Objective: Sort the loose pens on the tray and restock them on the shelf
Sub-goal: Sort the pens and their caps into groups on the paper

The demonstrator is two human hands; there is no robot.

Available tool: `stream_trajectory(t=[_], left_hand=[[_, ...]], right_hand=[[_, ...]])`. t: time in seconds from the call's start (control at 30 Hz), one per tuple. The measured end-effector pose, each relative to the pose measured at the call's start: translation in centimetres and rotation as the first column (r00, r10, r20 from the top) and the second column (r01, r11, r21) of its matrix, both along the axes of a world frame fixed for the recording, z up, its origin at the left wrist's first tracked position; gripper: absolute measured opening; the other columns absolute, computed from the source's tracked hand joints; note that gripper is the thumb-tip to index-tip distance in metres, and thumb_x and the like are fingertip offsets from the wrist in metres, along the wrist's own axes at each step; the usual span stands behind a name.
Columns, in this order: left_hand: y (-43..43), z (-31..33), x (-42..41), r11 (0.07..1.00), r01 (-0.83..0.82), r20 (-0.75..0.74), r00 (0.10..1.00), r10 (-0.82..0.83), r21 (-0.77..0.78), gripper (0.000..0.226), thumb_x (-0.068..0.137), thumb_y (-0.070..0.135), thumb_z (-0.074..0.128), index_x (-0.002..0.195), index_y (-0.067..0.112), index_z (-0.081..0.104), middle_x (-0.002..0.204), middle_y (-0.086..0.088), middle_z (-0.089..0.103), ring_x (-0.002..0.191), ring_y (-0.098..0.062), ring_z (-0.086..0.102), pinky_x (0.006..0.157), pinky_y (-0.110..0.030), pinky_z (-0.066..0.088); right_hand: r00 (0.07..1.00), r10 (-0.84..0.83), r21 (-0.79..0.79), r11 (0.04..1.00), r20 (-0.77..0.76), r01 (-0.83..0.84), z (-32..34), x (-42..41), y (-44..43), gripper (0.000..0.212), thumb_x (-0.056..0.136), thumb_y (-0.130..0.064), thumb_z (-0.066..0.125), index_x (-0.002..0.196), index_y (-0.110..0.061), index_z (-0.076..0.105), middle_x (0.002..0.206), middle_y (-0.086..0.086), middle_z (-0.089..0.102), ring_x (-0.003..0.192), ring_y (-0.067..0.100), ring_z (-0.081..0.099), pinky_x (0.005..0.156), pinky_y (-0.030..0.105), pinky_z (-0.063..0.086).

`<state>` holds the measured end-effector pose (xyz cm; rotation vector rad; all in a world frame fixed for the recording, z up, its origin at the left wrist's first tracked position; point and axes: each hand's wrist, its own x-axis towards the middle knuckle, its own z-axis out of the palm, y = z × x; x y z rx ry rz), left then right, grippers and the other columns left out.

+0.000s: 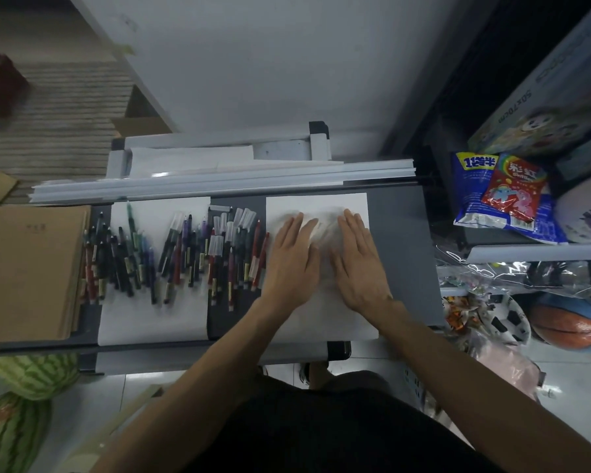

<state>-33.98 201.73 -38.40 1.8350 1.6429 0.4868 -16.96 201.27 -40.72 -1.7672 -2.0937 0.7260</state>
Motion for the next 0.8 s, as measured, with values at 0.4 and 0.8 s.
stream_trajectory(t=[0.4,0.8], left_hand=[[-0.8,6.5,-12.0,0.996,-0.02,-0.272,0.962,-0.006,-0.092,0.038,0.097,0.025,0.054,0.135,0.021,0.062,0.145,-0.003,0.058,0.135,-0.028,0.047,0.113,-0.043,0.039],[0.8,6.4,-21.4,0.975,-0.044,-0.256,0.967,-0.013,-0.217,0.037,0.091,0.021,0.059,0.128,0.02,0.061,0.115,-0.003,0.06,0.103,-0.025,0.059,0.088,-0.039,0.055]], right_hand=[[0.989,0.098,0.024,0.995,0.114,-0.101,6.1,-6.0,0.0,0.047,0.109,-0.038,0.038,0.147,-0.012,0.048,0.146,0.007,0.054,0.136,0.024,0.046,0.118,0.035,0.034],[0.962,0.095,-0.065,0.995,0.255,-0.081,6.6,-16.4,3.8,0.044,0.104,-0.031,0.048,0.142,-0.009,0.053,0.14,0.01,0.058,0.131,0.028,0.049,0.112,0.038,0.04]])
